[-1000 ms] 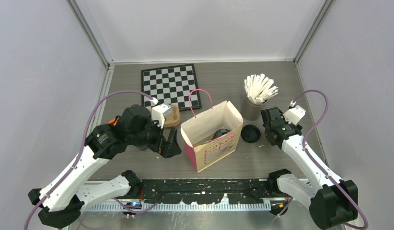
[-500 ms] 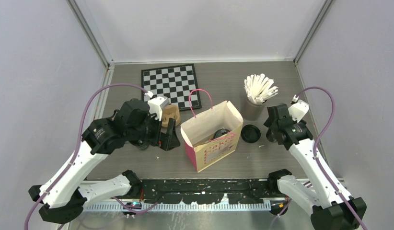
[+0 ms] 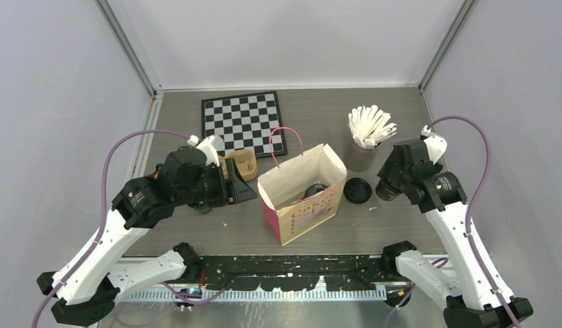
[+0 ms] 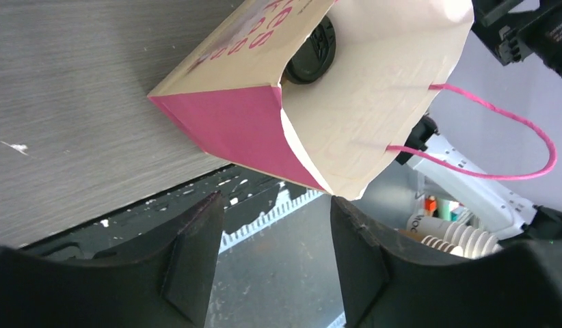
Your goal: Pack the takeout coffee
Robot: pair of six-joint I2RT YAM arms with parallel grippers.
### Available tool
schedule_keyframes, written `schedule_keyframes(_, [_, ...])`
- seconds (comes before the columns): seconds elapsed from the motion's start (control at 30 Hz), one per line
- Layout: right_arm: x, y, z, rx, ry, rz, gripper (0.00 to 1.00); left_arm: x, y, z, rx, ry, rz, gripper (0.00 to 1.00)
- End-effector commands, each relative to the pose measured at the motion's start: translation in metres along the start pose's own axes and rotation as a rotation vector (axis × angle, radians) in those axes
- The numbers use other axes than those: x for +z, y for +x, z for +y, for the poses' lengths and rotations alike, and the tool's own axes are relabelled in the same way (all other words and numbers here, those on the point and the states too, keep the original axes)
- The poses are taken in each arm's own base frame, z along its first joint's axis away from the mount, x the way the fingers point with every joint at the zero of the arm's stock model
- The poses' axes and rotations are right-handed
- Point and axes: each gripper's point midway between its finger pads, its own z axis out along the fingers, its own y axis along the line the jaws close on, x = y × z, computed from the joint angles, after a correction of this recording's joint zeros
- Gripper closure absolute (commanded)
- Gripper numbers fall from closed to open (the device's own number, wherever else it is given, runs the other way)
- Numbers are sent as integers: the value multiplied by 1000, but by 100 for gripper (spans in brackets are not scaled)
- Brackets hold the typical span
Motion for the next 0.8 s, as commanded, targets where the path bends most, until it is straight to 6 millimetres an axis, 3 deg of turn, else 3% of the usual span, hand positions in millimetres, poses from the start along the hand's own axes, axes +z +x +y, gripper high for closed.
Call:
schedule_keyframes(0.0, [-20,-8,3,-49,-53,26,36,13,-11,-12,-178,24,-45,42])
schedule_keyframes(0.2, [-39,-15,2,-53,-104,6,37,34,-6,-12,-267,37,-26,42])
schedule_keyframes(0.57, [-78,-36,4,-82,-202,-25,37,48,-3,-6,-234,-15,11,63])
schedule_keyframes(0.77, [-96,-48,6,-127,-243,-37,37,48,-2,-10,-135,-13,51,82])
